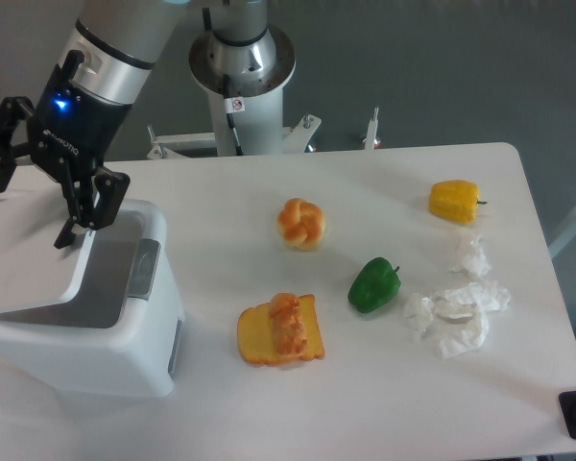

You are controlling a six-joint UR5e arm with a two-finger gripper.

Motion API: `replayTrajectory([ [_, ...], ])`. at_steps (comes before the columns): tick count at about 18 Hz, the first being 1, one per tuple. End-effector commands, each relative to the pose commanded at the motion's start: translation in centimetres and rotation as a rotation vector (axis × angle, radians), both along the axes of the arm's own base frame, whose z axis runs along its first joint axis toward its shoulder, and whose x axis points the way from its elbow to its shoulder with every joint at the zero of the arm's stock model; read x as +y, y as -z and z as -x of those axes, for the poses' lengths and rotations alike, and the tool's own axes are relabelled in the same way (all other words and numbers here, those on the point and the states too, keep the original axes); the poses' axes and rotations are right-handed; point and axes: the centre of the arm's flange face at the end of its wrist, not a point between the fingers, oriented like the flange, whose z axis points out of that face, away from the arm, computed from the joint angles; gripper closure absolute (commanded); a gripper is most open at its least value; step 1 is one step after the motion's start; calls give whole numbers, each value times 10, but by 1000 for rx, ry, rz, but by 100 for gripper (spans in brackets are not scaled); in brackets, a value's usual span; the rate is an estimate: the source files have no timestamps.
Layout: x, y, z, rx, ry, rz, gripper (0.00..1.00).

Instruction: Close the trash can

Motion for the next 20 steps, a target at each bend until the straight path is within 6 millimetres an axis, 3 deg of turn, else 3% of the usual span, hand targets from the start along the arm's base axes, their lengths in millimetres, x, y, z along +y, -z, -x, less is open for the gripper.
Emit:
replayTrajectory([
  [20, -4, 24, 10, -32, -23, 40, 0],
])
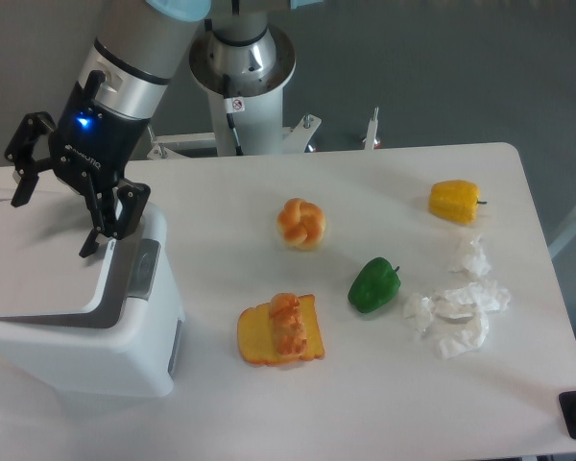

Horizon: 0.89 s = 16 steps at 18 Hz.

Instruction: Close the trash can

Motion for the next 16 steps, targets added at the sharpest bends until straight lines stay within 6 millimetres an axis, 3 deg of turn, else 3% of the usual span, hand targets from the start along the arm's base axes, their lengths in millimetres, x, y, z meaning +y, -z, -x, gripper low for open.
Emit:
replayTrajectory([
  [16, -1, 13, -2, -22, -5, 23, 0],
])
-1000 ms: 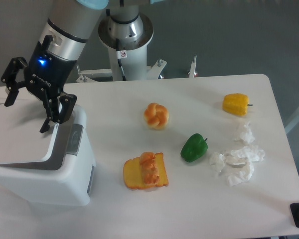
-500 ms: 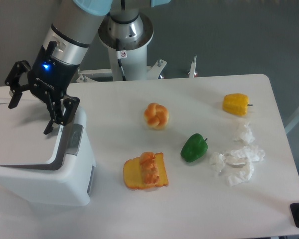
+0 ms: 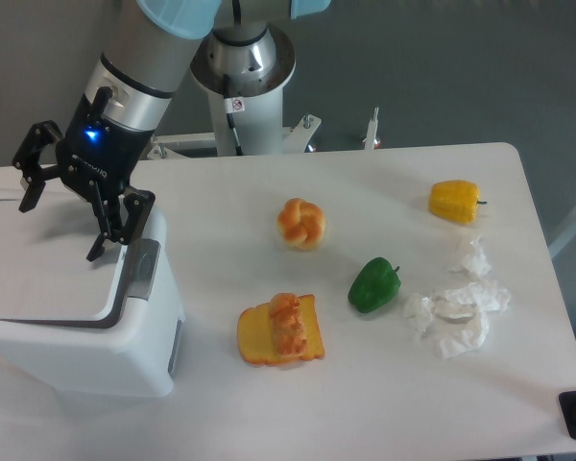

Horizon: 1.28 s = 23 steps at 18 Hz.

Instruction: Close the trash can

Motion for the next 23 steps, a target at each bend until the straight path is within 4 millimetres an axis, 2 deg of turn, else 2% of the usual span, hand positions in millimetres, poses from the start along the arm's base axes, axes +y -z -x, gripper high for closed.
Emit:
replayTrajectory([
  [23, 2, 15, 4, -14, -33, 44, 0],
])
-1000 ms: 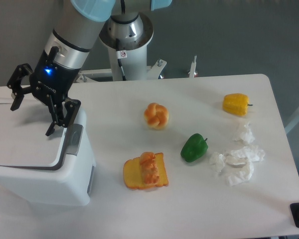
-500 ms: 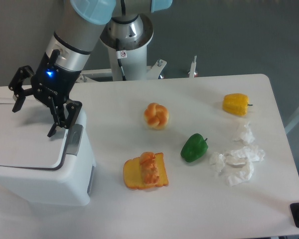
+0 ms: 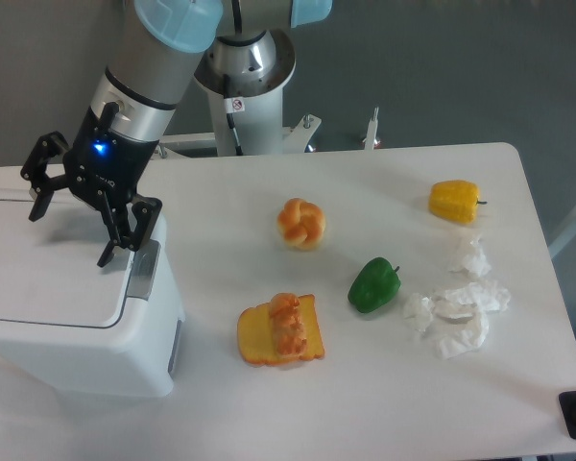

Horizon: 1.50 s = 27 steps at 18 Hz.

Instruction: Close the trash can

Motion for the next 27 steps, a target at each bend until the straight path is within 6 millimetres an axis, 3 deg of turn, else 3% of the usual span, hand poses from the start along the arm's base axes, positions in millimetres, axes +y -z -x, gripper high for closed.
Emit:
replayTrajectory([
  [27, 3, 7, 2, -17, -13, 19, 0],
])
